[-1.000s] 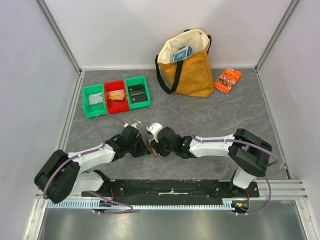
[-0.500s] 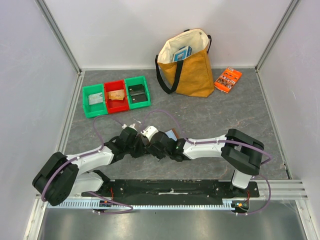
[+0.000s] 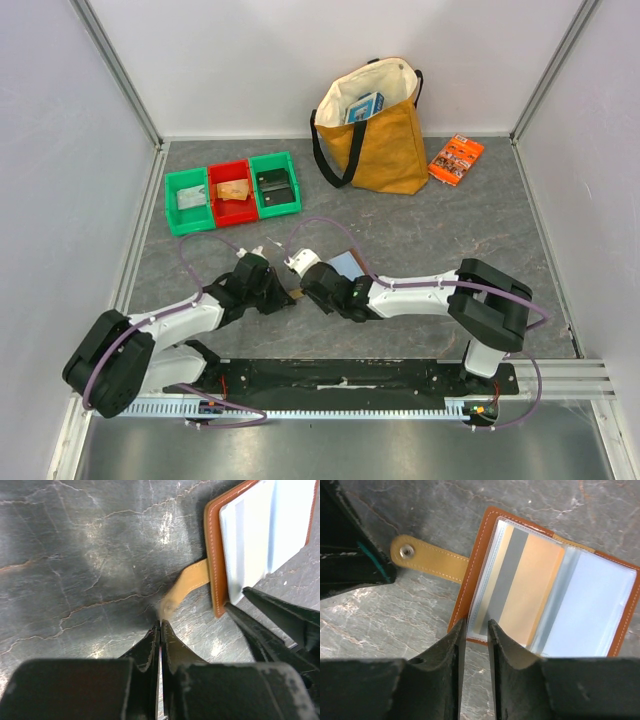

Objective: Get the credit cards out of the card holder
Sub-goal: Remove the credit card from the card holder.

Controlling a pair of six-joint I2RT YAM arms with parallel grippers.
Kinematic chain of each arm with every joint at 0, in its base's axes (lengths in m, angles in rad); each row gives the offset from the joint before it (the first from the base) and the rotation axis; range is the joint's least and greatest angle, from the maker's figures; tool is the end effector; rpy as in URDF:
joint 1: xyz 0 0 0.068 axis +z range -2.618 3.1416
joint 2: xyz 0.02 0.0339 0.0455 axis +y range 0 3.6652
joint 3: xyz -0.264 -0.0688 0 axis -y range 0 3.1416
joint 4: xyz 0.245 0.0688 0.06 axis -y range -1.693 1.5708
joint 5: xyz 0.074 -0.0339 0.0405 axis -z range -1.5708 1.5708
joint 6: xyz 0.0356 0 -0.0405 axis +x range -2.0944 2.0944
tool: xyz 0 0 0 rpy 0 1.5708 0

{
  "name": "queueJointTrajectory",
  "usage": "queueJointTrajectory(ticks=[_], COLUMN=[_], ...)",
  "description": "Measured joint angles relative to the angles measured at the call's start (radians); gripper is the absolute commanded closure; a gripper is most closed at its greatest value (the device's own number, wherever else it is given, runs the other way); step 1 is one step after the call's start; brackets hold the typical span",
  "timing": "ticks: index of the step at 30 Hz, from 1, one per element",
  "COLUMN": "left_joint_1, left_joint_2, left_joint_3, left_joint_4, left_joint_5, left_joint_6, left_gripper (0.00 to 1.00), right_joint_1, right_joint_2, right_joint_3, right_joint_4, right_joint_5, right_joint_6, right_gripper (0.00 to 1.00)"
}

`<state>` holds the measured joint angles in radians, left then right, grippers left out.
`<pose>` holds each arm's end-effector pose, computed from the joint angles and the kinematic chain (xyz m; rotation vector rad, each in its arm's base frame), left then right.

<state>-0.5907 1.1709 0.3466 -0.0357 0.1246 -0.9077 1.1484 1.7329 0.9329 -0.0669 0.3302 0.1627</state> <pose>0.1628 -0.1145 0.1347 -0.3503 2.5723 -0.7746 0.1524 0.3109 0.1580 -0.9990 2.1683 0.2187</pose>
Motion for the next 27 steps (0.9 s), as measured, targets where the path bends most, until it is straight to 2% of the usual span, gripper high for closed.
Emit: queueJointTrajectory(ticks=[3,4,6,8,10,15,18,22,24,27], left_joint_1=[0.0,0.0,0.0,0.0,0.001,0.0,0.001,0.0,0.001,0.001], left_joint_2=[-0.021,-0.035,-0.064,-0.089,-0.097,-0.058,0.017,0.089,0.113,0.135], left_joint_3=[0.0,0.0,0.0,0.001,0.004,0.034,0.068,0.104,0.111,0.117], left_joint_4=[-0.022,-0.029,-0.037,-0.037,-0.036,-0.029,-0.018,-0.006,0.003,0.017], left_joint_5=[-0.001,-0.001,-0.003,-0.008,-0.008,-0.016,-0.019,-0.019,-0.02,-0.023], left_joint_6=[0.0,0.001,0.0,-0.001,-0.005,-0.005,-0.005,-0.003,-0.002,0.001], left_gripper=[0.61,0.55,0.32,0.21,0.2,0.32,0.46,0.58,0.69,0.97], right_joint_1=[0.0,0.0,0.0,0.0,0.0,0.0,0.0,-0.002,-0.002,-0.003], right_joint_2=[-0.011,-0.014,-0.015,-0.015,-0.015,-0.015,-0.015,-0.015,-0.015,-0.015], right_joint_3=[0.008,0.011,0.019,0.026,0.033,0.035,0.035,0.035,0.035,0.035], right_joint_4=[-0.019,-0.025,-0.029,-0.032,-0.033,-0.037,-0.042,-0.047,-0.047,-0.047], right_joint_5=[0.035,0.047,0.062,0.07,0.072,0.08,0.085,0.09,0.09,0.091], right_joint_6=[0.001,0.001,0.0,0.0,0.0,0.0,0.0,0.0,0.0,-0.002], right_gripper=[0.76,0.79,0.82,0.85,0.87,0.88,0.89,0.9,0.91,0.91])
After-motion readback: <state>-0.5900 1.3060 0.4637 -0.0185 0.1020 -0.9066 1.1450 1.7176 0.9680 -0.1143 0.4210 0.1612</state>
